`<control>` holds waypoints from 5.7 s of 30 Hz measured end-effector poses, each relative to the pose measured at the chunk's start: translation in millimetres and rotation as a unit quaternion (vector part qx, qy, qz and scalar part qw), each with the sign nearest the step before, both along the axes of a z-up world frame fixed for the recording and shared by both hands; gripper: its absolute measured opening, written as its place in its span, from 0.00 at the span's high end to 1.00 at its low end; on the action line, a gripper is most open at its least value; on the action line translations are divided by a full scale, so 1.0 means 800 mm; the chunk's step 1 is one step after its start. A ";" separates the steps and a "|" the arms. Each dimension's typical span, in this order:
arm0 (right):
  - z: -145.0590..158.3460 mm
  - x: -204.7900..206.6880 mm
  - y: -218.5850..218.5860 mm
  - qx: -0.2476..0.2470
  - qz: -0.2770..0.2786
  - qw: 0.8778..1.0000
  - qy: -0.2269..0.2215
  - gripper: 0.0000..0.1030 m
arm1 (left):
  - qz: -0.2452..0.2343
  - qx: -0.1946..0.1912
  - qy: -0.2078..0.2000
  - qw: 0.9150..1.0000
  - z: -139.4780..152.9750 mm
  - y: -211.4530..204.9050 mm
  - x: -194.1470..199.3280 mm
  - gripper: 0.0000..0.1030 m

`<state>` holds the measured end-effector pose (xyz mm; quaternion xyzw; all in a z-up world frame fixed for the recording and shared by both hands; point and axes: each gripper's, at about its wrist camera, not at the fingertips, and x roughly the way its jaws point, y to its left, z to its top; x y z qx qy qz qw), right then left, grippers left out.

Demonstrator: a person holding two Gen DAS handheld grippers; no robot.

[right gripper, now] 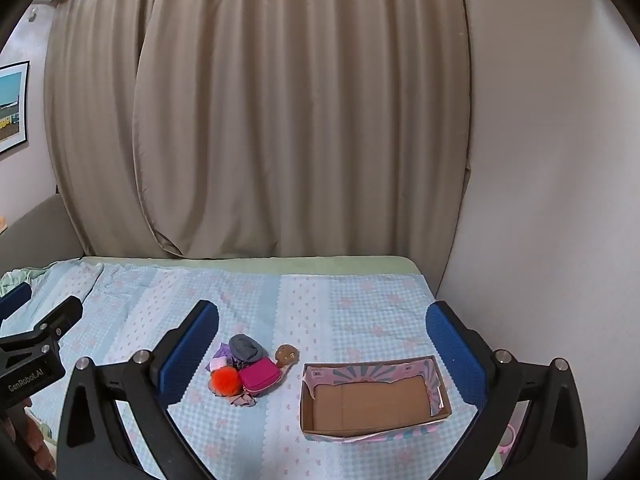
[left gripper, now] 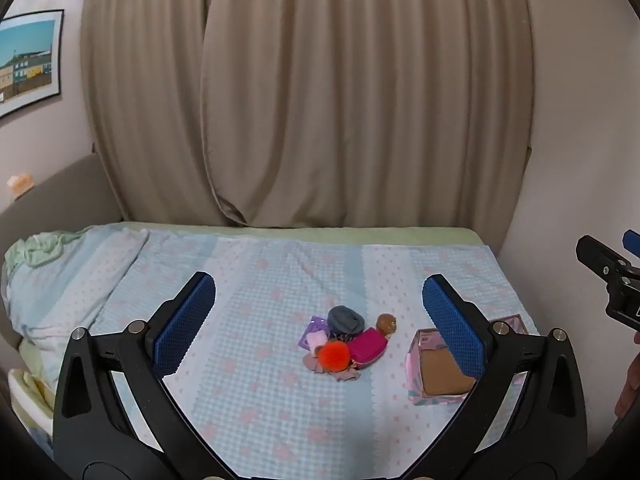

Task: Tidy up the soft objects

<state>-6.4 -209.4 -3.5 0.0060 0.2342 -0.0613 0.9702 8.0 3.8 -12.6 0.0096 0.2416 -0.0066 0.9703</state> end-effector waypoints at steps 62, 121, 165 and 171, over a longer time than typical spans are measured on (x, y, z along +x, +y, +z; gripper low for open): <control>-0.004 0.001 -0.003 0.003 0.007 1.000 -0.005 0.00 | -0.006 0.005 -0.012 1.000 0.007 -0.010 -0.011 0.00; -0.475 0.361 0.091 0.203 -0.023 0.910 0.361 0.10 | -0.306 0.123 0.172 0.928 -0.481 -0.011 0.281 0.09; -0.409 0.343 0.069 0.225 -0.043 0.924 0.306 0.62 | -0.257 0.058 0.210 0.942 -0.433 0.047 0.305 0.65; -0.328 0.311 0.072 0.215 -0.035 0.934 0.282 0.62 | -0.233 0.031 0.195 0.952 -0.351 0.068 0.283 0.65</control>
